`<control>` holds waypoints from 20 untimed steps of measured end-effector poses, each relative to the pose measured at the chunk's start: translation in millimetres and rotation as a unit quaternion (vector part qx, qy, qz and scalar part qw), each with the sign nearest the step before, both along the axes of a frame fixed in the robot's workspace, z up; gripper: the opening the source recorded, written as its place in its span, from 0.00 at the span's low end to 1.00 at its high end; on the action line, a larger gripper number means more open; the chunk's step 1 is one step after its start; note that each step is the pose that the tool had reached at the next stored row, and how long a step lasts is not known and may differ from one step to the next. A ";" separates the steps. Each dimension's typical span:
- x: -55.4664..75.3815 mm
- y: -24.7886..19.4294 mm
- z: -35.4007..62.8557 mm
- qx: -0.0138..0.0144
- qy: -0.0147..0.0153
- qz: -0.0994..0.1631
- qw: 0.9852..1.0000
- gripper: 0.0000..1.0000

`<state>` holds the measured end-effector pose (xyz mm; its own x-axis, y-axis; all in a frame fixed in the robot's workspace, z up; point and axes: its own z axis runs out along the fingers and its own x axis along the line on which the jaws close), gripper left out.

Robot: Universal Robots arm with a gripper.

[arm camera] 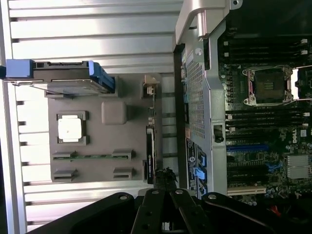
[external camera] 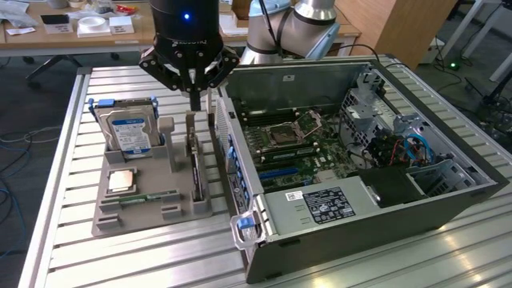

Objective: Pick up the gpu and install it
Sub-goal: 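Reach for the gpu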

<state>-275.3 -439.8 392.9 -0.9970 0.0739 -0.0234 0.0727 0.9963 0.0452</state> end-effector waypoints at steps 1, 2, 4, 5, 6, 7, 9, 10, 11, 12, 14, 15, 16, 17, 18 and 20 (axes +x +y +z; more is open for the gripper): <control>-0.8 -0.1 -0.1 0.000 0.000 0.000 1.000 0.11; -1.9 -0.2 -0.2 0.000 0.000 0.000 1.000 0.11; -4.4 -0.4 -0.3 0.000 0.000 0.000 1.000 0.11; -5.6 -0.5 -0.4 0.000 0.000 0.000 1.000 0.11; -6.9 -0.6 -0.4 0.000 0.000 0.000 1.000 0.11; -8.2 -0.7 -0.5 0.000 0.000 0.000 1.000 0.11; -10.7 -0.9 -0.7 0.000 0.000 0.000 1.000 0.11; -12.0 -1.0 -0.8 0.000 0.000 0.000 1.000 0.11; -13.1 -1.0 -0.9 0.000 0.000 0.000 1.000 0.11; -13.7 -1.0 -0.9 0.000 0.000 0.000 1.000 0.11; -13.7 -1.0 -0.9 0.000 0.000 0.000 1.000 0.11; -13.8 -1.0 -0.9 0.000 0.000 0.000 1.000 0.11; -14.0 -1.0 -1.0 0.000 0.000 0.000 1.000 0.11; -14.3 -1.0 -1.3 0.000 0.000 0.000 1.000 0.11; -14.5 -1.0 -1.7 0.000 0.000 0.000 1.000 0.11; -15.1 -1.0 -2.8 0.000 0.000 0.000 1.000 0.11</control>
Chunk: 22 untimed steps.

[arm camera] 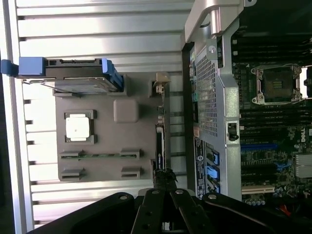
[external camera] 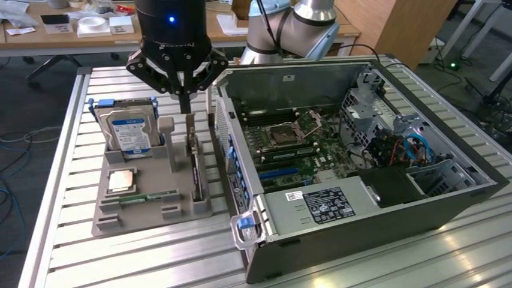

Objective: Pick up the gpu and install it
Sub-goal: 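Reach for the gpu, then pick up the gpu and move the gpu toward the slot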

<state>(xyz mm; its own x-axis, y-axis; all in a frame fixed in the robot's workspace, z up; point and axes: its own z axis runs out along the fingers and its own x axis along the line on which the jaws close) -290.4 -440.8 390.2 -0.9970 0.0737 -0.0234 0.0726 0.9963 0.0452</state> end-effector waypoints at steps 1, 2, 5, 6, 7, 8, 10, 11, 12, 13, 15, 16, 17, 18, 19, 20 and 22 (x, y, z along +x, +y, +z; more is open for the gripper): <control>-0.4 0.0 -0.2 0.000 0.000 0.000 1.000 0.11; -0.3 0.0 -0.2 0.000 0.000 0.000 1.000 0.11; -0.3 0.0 -0.4 0.000 0.000 0.000 1.000 0.11; -0.3 0.0 -0.4 0.000 0.000 0.000 1.000 0.11; -0.4 0.0 -0.4 0.000 0.000 0.000 1.000 0.11; -0.4 0.0 -0.4 0.000 0.000 0.000 1.000 0.11; -0.3 0.0 -0.4 0.000 0.000 0.000 1.000 0.11; -0.3 0.0 -0.4 0.000 0.000 0.000 1.000 0.11; -0.3 0.0 -0.4 0.000 0.000 0.000 1.000 0.11; -0.3 0.0 -0.4 0.000 0.000 0.000 1.000 0.11; -0.4 0.0 -0.4 0.000 0.000 0.000 1.000 0.11; -0.3 0.0 -0.4 0.000 0.000 0.000 1.000 0.17; -0.3 0.0 -0.4 0.000 0.000 0.000 1.000 0.24; -0.3 0.0 -0.4 0.000 0.000 0.000 1.000 0.24; -0.3 0.0 -0.4 0.000 0.000 0.000 1.000 0.24; -0.3 0.0 -0.4 0.000 0.000 0.000 1.000 0.29; -0.4 0.0 -0.4 0.000 0.000 0.000 1.000 0.35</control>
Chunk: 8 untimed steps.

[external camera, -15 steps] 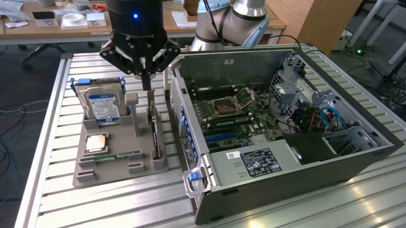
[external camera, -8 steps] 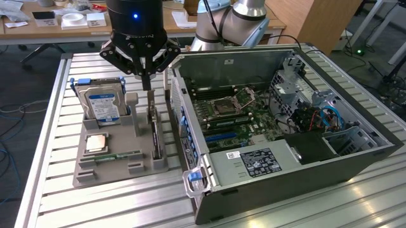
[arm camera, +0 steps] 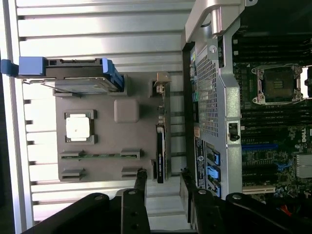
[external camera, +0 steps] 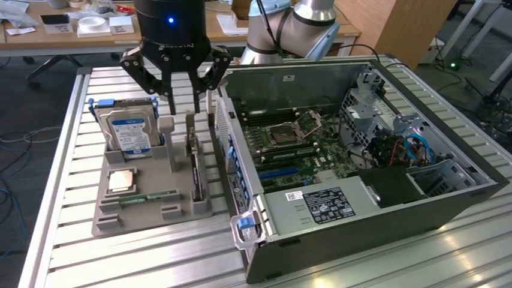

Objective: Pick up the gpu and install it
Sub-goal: 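Pick up the gpu and move the gpu toward the slot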

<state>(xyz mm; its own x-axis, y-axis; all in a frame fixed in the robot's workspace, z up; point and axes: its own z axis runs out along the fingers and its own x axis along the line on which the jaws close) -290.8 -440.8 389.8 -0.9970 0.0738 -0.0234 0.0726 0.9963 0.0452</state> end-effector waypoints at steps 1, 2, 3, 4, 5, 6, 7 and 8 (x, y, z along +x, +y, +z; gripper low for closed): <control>0.0 0.0 0.0 0.000 0.000 0.000 1.000 0.42; 0.0 0.0 0.0 0.000 0.000 0.000 1.000 0.42; 0.0 0.0 0.0 0.000 0.000 0.000 1.000 0.42; 0.0 0.0 -0.2 0.000 0.000 0.000 1.000 0.42; 0.0 0.0 -1.2 0.000 0.000 0.000 1.000 0.42; 0.0 0.0 -2.5 0.000 0.000 0.000 1.000 0.42; 0.0 0.0 -4.0 0.000 0.000 0.000 1.000 0.42; -0.1 0.0 -5.7 0.000 0.000 0.000 1.000 0.42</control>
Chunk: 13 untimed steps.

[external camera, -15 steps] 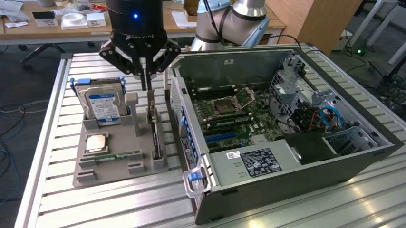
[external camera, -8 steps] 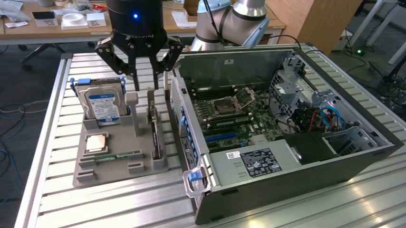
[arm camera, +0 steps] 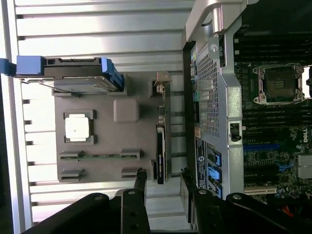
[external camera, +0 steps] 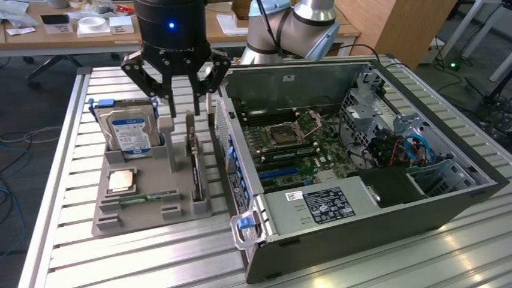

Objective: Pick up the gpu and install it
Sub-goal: 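Pick up the gpu and move the gpu toward the slot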

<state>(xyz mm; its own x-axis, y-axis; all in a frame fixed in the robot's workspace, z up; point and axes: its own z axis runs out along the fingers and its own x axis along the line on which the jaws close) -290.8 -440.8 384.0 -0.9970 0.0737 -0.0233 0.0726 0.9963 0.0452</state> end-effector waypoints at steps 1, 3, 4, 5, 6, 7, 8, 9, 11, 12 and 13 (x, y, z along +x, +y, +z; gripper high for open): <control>-0.1 0.0 -1.8 0.000 0.000 0.000 1.000 0.42; -0.2 0.0 -5.6 0.000 0.000 0.000 1.000 0.42; -0.3 0.0 -7.3 0.000 0.000 0.000 1.000 0.42; -0.4 0.0 -9.2 0.000 0.000 0.000 1.000 0.42; -0.4 0.0 -10.9 0.000 0.000 0.000 1.000 0.42; -0.4 0.0 -12.7 0.000 0.001 0.000 1.000 0.42; -0.5 0.0 -14.5 0.000 0.001 0.000 1.000 0.42; -0.5 0.0 -16.4 0.000 0.001 0.000 1.000 0.42; -0.6 0.0 -19.8 0.000 0.001 0.000 1.000 0.42; -0.6 0.0 -21.5 0.000 0.001 0.000 1.000 0.42; -0.6 0.0 -23.1 0.000 0.002 0.000 1.000 0.42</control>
<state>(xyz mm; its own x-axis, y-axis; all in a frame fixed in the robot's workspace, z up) -291.4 -440.8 361.0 -0.9971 0.0738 -0.0201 0.0728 0.9964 0.0445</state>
